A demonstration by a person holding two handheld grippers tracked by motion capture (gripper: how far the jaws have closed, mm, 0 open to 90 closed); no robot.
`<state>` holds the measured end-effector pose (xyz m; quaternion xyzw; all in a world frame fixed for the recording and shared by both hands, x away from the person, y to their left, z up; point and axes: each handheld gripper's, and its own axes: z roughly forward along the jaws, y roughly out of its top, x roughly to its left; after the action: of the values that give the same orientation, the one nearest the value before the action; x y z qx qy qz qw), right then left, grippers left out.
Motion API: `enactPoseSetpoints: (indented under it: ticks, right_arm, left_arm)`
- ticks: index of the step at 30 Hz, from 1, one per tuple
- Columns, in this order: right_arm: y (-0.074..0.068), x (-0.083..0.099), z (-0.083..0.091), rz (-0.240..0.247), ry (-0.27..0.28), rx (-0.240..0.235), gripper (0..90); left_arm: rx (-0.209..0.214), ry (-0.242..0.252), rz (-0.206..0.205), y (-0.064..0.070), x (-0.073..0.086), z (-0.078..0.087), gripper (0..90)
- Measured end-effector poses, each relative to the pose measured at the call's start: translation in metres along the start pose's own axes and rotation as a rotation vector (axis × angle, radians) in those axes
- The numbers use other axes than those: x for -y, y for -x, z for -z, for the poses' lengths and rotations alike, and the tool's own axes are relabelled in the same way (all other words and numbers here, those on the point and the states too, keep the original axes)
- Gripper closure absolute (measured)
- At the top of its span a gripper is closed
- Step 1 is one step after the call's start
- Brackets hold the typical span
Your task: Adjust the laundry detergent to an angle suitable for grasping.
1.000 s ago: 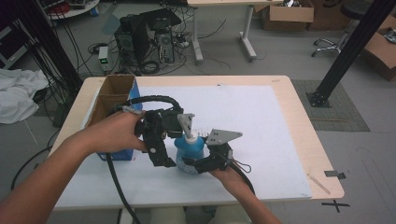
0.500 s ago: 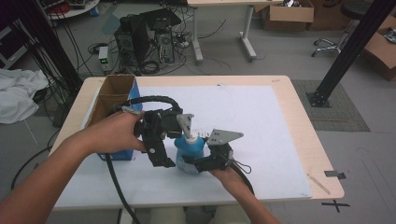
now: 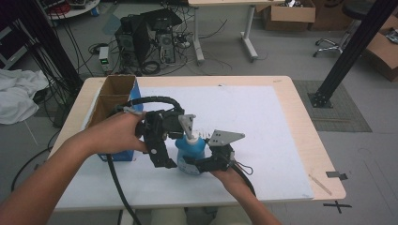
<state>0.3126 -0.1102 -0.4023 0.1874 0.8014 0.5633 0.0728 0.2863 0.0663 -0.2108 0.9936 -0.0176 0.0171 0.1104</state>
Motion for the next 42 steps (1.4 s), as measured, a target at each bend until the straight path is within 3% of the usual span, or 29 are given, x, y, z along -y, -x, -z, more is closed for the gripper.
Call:
enactPoseSetpoints:
  ticks: [28,35,42]
  right_arm:
    - [-0.002,0.001,0.001,0.018,0.01,-0.036,39.7]
    - [-0.006,-0.002,0.002,0.096,-0.001,-0.007,43.1]
    - [0.002,-0.012,0.006,0.121,-0.031,-0.031,43.9]
  left_arm:
    - [0.004,-0.001,0.0,-0.001,-0.001,-0.001,21.6]
    - [0.002,0.002,0.003,-0.002,0.0,-0.002,21.7]
    - [0.007,-0.011,0.008,-0.004,0.001,-0.001,22.1]
